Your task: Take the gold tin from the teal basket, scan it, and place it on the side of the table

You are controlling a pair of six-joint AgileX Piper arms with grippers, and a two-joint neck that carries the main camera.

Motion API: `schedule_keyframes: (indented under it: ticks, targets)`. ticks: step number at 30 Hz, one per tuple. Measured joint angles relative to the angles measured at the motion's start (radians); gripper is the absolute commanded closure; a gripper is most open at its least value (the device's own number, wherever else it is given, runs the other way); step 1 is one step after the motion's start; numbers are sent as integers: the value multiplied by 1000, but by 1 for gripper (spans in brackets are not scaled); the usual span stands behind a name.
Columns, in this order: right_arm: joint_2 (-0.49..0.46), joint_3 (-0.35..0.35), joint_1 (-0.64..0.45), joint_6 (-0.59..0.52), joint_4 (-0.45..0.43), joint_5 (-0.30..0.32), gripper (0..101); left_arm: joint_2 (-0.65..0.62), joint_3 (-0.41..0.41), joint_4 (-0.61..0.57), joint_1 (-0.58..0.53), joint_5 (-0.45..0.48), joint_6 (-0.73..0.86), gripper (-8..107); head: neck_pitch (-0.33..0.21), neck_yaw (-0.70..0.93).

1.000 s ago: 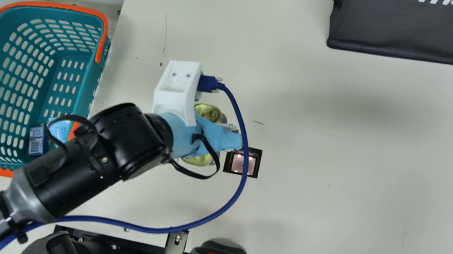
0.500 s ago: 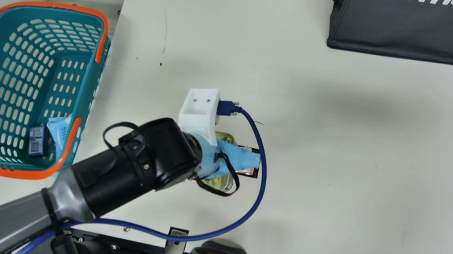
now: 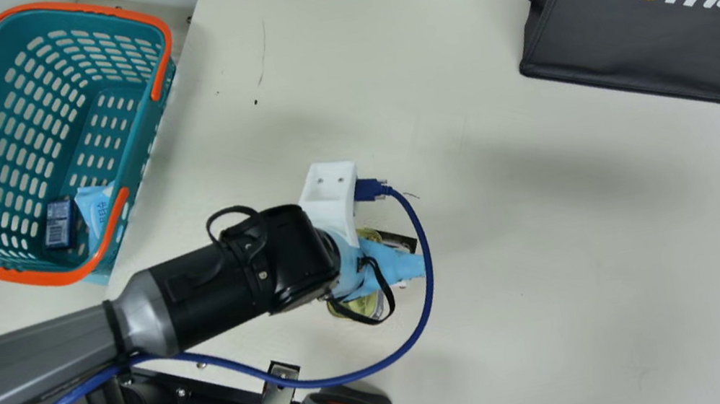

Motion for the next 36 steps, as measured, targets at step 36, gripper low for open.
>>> schedule_keyframes:
  ticks: [36]
  targets:
    - [0, 0, 0, 0, 0, 1, 6, 460, -549, 35, -10, 111, -53, 107, 0, 2]
